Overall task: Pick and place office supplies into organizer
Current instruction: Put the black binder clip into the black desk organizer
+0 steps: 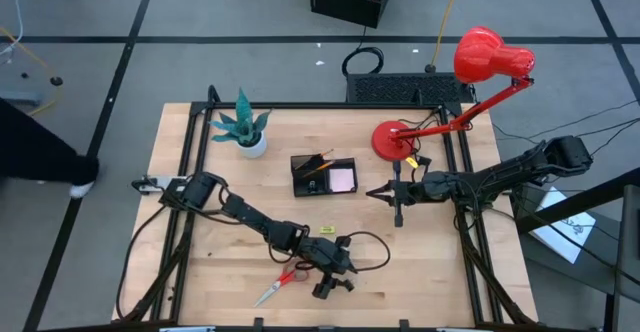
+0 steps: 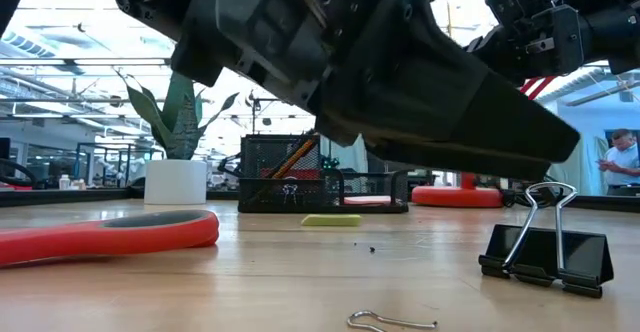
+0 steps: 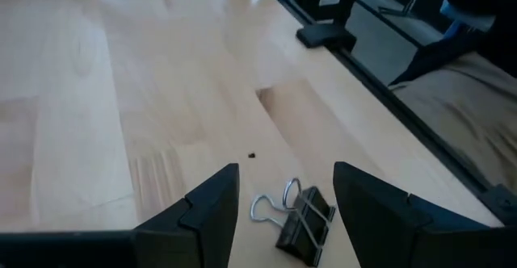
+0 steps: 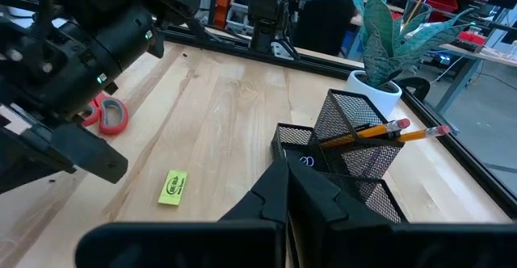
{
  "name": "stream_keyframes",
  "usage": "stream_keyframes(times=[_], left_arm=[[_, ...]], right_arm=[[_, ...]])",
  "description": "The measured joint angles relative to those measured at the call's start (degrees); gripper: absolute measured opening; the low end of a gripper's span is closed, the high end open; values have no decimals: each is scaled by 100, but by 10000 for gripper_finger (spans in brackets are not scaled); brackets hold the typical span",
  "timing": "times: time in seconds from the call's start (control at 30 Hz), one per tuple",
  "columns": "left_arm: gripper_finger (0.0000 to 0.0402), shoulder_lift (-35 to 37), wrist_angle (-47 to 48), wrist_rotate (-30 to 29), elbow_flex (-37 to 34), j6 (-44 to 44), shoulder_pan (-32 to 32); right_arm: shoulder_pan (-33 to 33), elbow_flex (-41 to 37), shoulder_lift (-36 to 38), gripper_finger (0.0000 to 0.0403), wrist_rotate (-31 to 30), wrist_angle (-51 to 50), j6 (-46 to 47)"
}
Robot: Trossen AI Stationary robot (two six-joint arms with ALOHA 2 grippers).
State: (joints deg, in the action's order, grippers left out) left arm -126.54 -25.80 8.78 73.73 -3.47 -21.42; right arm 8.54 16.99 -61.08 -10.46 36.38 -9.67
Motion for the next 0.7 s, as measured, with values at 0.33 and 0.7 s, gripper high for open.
stream_keyframes(times=[0.33, 0.7], left_arm=[[207, -99, -131, 2, 2, 44, -10], [207, -186, -141, 133, 0, 77, -21]], right_arm=[[0, -2, 0, 0, 0, 2, -2], [0, 0, 0, 0, 0, -14, -22]])
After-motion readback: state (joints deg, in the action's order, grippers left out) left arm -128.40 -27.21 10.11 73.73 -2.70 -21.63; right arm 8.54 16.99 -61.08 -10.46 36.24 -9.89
